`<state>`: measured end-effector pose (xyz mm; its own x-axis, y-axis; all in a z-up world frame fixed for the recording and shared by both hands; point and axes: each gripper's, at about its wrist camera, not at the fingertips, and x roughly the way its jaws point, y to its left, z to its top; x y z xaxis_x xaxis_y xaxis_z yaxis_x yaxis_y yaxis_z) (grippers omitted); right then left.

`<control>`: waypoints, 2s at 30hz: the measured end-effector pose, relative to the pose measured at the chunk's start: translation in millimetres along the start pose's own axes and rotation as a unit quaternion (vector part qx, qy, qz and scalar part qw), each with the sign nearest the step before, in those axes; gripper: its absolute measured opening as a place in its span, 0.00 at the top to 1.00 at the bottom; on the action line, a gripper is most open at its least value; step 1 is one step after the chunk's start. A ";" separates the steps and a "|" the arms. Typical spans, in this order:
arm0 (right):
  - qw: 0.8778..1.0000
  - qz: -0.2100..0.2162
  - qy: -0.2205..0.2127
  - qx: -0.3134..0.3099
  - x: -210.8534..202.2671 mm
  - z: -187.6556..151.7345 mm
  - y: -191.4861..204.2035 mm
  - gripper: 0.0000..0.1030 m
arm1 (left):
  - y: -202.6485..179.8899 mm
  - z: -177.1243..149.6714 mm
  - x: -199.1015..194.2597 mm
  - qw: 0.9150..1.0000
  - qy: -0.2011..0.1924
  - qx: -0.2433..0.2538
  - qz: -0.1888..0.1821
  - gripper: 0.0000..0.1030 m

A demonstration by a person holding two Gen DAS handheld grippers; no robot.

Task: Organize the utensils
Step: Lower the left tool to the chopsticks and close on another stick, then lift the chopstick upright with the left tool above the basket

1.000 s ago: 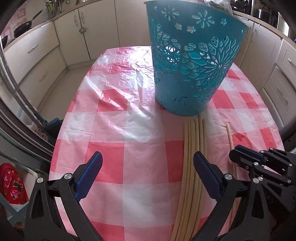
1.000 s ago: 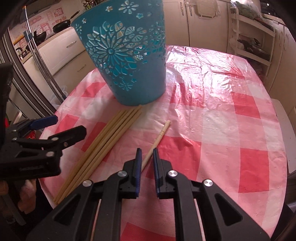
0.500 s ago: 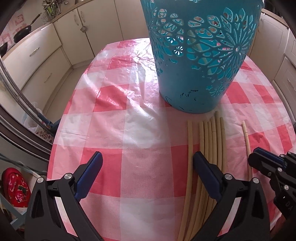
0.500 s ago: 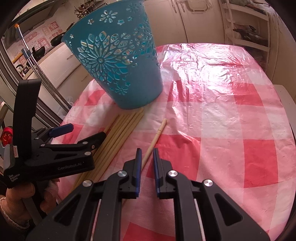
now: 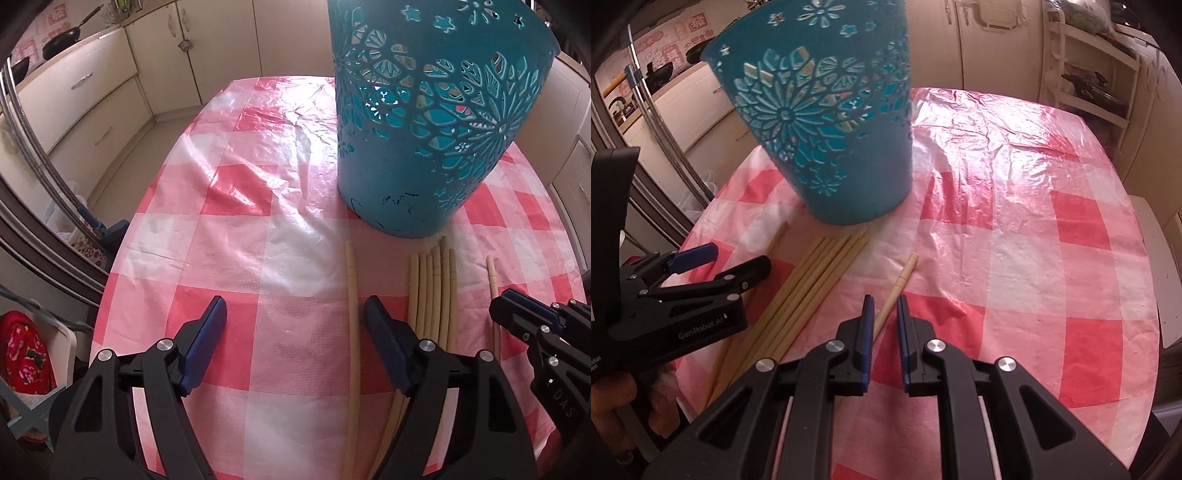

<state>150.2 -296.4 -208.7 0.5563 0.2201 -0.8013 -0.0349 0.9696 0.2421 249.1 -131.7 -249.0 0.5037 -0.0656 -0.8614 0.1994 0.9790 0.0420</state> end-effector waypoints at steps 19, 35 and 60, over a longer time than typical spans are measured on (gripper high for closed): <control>1.000 0.014 -0.001 -0.017 0.4 -3.5 5.3 0.87 | -8.4 -1.9 -8.5 0.999 0.001 0.029 -0.031 0.80; 0.998 0.003 -0.040 -0.051 -0.1 -15.5 20.5 0.70 | -10.5 -9.4 -16.1 0.998 -0.013 0.040 -0.050 0.95; 0.998 -0.017 -0.053 -0.024 -2.9 -20.0 13.9 0.91 | 43.6 12.9 -125.0 0.970 -0.169 -0.044 -0.172 0.95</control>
<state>131.5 -281.5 -214.0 0.6431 0.1764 -0.7452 -0.0523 0.9810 0.1871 205.7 -83.3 -133.0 0.6698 -0.4357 -0.6012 0.3387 0.8999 -0.2749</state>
